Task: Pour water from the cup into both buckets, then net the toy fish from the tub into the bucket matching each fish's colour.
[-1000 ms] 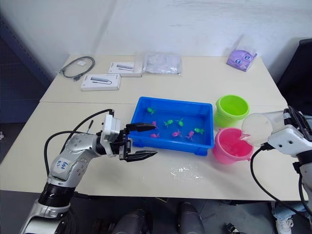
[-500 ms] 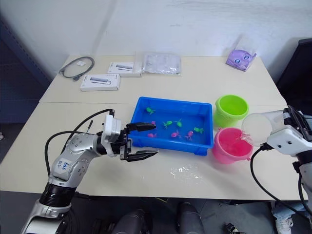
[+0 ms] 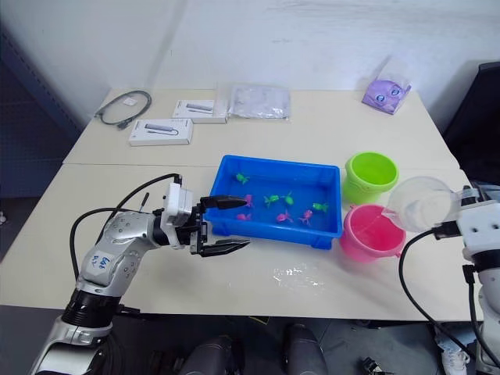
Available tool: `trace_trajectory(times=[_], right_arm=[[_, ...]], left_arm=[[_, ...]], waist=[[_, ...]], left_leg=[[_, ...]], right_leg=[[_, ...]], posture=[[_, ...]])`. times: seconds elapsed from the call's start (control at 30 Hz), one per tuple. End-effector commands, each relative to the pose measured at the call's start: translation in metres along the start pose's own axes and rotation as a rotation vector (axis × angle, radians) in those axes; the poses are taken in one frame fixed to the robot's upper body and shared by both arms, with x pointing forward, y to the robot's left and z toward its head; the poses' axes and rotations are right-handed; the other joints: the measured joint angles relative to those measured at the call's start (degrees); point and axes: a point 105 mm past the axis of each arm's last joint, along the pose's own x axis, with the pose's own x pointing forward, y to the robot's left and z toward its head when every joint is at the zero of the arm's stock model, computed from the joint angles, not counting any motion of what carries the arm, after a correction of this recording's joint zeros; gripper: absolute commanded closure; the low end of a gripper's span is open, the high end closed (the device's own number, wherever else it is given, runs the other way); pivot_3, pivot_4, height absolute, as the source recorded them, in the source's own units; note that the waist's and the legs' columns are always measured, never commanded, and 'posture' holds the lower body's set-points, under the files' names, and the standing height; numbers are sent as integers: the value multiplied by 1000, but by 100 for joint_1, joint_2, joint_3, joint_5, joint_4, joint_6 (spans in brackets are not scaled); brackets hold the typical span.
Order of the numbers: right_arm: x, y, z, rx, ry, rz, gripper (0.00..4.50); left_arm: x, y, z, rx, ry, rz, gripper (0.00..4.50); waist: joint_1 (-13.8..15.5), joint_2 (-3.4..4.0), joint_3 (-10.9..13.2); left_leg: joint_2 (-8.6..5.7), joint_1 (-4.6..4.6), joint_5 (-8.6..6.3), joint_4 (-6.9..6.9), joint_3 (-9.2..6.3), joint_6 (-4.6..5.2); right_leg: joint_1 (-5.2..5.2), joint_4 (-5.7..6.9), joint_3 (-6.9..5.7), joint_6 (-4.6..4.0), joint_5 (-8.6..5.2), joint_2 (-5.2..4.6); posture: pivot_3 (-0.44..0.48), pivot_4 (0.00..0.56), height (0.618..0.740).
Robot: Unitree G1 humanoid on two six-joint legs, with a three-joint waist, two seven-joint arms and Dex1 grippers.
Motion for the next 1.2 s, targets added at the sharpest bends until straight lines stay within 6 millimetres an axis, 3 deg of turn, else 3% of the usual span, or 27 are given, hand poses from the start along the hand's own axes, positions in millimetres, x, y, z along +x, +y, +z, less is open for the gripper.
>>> trace_trajectory(times=[0.03,0.2,0.27,0.5,0.73,1.2], right_arm=[[9,-23,19,258,40,-55,4474],[32,-28,16,373,298,-113,4474],[46,-24,29,351,271,-55,4474],[83,-28,46,104,227,-66,4474],[110,-14,56,-212,148,-2,4474],[129,11,59,-729,-16,-45,4474]], left_arm=[[-15,20,21,23,-48,72,0],[-24,39,33,-2,-82,148,0],[-24,46,38,6,-100,172,0],[-17,53,40,36,-111,179,0],[-14,56,42,48,-136,236,0],[-7,47,32,57,-101,224,0]], waist=[[-13,0,0],[-17,0,0],[-3,0,0],[12,-1,1],[-2,-3,2],[-10,-5,3]], left_leg=[[0,0,0,5,0,1],[2,2,0,5,-1,3],[-1,-3,3,5,-2,7],[-8,-21,0,4,-1,16],[-10,-25,3,4,0,15],[-8,-24,12,5,-2,-4]], right_leg=[[-1,8,1,0,0,-1],[-4,17,4,-2,0,-4],[-12,22,4,-3,0,-8],[-14,18,-8,7,5,-6],[-15,10,-11,12,7,-6],[-15,9,-17,12,7,-5]], posture=[[0,150,740],[0,150,740],[0,150,740],[0,150,740],[0,150,740],[0,150,740]])
